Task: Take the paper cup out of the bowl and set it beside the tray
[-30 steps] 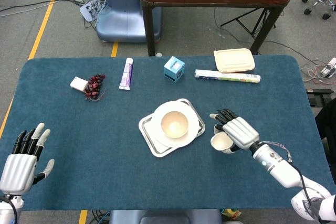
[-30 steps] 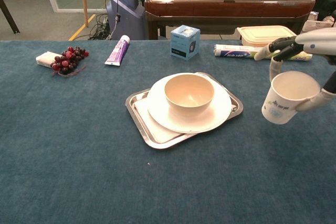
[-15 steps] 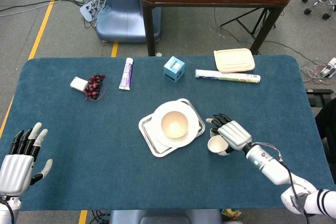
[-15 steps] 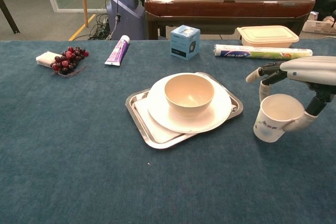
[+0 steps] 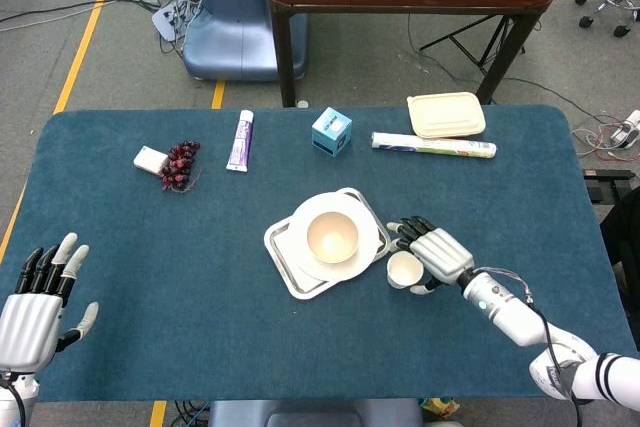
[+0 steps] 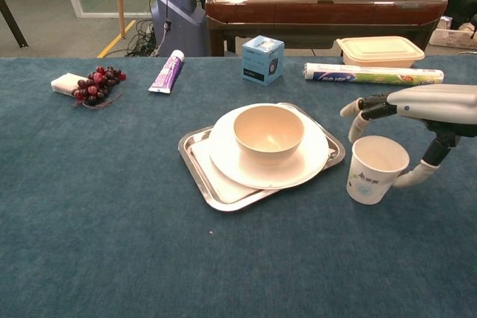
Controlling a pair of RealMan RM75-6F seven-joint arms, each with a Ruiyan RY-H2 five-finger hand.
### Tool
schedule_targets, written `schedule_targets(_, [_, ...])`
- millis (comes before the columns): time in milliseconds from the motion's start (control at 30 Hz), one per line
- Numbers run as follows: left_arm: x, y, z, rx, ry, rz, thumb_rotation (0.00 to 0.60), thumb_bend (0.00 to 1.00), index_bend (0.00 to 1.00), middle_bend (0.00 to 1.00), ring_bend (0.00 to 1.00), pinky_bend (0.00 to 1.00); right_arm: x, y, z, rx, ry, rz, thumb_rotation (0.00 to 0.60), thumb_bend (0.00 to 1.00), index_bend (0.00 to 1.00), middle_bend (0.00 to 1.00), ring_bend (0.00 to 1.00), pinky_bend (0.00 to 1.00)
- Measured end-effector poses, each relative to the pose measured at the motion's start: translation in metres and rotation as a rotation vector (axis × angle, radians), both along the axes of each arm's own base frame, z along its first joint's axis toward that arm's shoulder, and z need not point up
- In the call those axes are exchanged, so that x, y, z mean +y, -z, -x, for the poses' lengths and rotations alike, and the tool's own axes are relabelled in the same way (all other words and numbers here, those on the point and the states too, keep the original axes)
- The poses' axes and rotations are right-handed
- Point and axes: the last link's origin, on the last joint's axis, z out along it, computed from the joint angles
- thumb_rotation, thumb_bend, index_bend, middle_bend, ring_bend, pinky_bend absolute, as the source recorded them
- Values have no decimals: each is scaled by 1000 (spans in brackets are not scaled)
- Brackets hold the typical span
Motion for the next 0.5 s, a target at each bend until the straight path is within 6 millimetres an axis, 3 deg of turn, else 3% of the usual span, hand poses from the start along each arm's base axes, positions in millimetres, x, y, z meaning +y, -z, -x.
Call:
schedule_targets(133, [0, 1, 0, 2, 1, 1, 600, 336, 0, 0, 0, 0, 0, -8, -3, 11, -2, -1, 600, 139, 65, 25, 0, 0])
schedule_targets(500, [1, 1, 0, 7, -1, 1, 600, 336, 0, 0, 0, 0, 10, -40, -15, 30, -18, 25, 600, 135, 54, 0, 0, 0])
